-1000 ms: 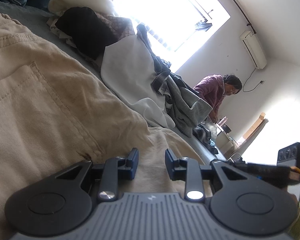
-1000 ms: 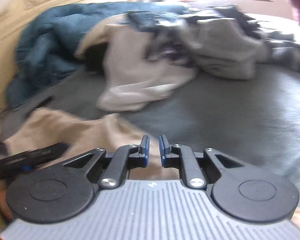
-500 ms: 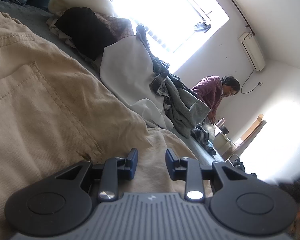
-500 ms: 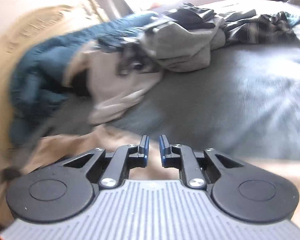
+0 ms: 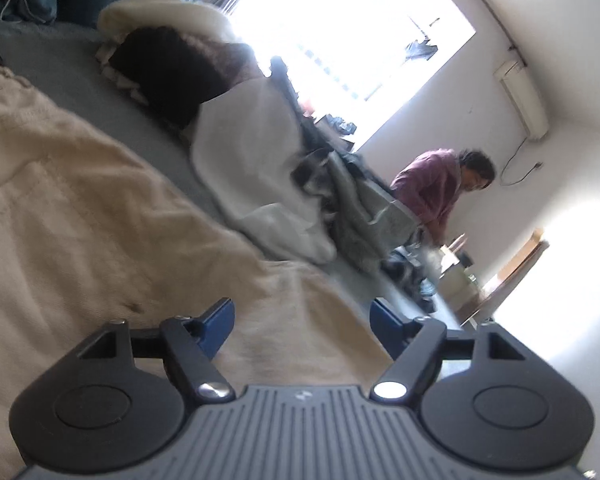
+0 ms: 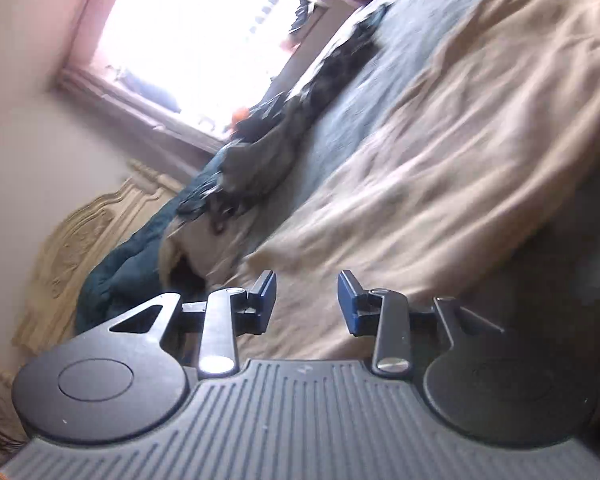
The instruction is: Fold clothes
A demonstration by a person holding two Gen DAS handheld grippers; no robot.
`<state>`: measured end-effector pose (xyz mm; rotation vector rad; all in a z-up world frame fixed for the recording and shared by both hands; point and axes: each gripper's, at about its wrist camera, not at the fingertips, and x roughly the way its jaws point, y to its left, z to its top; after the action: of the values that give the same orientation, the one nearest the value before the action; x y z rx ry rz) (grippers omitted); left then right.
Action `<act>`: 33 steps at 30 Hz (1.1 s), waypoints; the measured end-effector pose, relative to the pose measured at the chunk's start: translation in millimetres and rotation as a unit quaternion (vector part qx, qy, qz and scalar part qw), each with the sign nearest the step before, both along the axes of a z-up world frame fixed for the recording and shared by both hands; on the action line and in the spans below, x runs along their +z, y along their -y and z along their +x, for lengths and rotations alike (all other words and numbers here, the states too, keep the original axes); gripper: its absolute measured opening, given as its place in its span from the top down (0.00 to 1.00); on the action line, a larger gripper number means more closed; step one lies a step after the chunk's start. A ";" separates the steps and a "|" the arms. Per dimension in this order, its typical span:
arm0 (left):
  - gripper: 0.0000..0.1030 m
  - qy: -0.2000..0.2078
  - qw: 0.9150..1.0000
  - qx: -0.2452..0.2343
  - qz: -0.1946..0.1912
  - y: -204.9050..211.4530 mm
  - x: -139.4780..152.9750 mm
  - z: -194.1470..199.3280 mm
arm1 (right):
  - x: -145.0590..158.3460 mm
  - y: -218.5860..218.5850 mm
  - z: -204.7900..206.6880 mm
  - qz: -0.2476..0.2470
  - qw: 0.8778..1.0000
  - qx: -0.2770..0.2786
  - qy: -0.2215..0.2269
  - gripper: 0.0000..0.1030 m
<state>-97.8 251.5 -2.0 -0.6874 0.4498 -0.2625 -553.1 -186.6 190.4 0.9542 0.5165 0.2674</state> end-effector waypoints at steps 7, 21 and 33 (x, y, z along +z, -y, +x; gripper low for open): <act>0.25 0.013 0.998 -0.044 0.035 64.4 31.8 -11.4 | -18.3 67.2 -22.6 0.068 0.987 -0.148 0.000 0.55; 0.10 0.012 0.938 -0.294 0.181 273.4 49.2 -16.4 | -42.4 95.8 -32.3 0.039 0.964 -0.260 -0.028 0.48; 0.10 0.031 0.847 -0.467 0.251 429.5 31.6 -39.9 | -54.1 125.4 -18.4 0.083 0.971 -0.225 -0.003 0.72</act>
<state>-137.8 -178.0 29.6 0.1116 0.7388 -1.0462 -571.6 -312.0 136.3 1.2069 0.2738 -0.1028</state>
